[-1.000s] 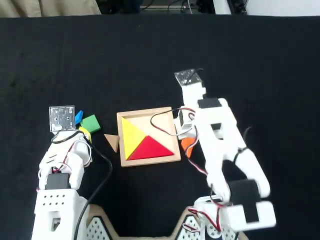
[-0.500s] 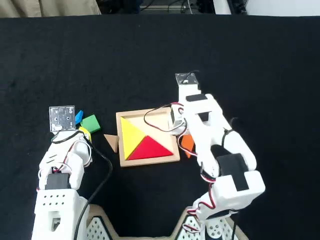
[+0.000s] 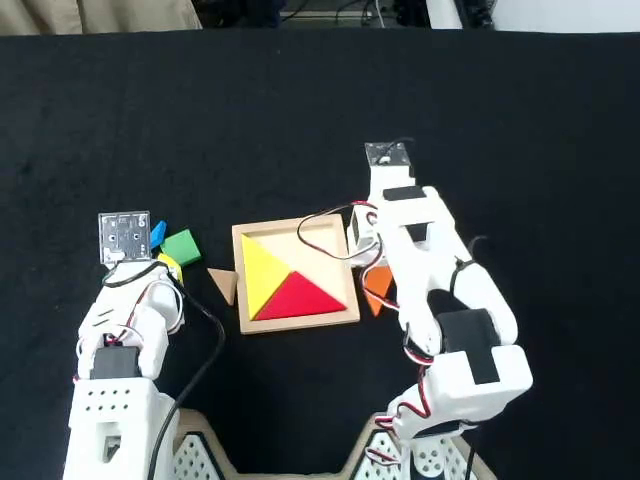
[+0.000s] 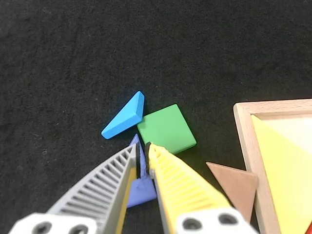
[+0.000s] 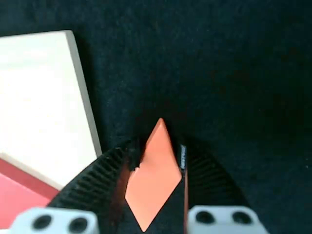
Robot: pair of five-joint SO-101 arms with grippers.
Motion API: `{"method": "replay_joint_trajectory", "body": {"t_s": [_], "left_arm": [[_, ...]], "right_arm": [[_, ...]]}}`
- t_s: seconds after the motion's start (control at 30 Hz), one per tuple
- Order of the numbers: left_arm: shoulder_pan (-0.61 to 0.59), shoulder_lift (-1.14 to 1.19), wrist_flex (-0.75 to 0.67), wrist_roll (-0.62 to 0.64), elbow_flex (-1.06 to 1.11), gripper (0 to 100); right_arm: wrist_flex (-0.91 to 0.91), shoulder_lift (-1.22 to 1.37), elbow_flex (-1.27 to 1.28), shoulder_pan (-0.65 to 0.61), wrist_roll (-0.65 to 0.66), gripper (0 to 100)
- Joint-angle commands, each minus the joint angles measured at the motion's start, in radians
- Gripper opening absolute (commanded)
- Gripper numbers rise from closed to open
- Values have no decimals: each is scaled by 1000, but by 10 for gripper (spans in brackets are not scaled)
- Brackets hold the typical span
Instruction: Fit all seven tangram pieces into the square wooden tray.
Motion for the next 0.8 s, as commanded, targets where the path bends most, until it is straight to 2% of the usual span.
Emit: {"method": "replay_joint_trajectory", "body": {"t_s": [0.0, 0.23, 0.33, 0.47, 0.53, 0.67, 0.77], "left_arm": [[12, -12, -23, -6, -15, 57], [8, -12, -25, -6, -15, 57], [8, -12, -25, -6, -15, 57], [12, -12, -25, -6, -15, 57], [12, -12, -25, -8, -15, 57], [12, -12, -21, -8, -15, 57], [12, -12, -20, -8, -15, 57]], "right_arm": [[-14, 8, -45, -18, 57, 94], [-5, -41, -110, -23, 190, 14], [72, -108, -108, -15, 187, 89], [195, -202, -101, 8, 129, 289], [241, -236, -64, 3, 117, 358], [224, -263, 54, -72, 115, 345], [146, -249, 130, -123, 115, 326]]}}
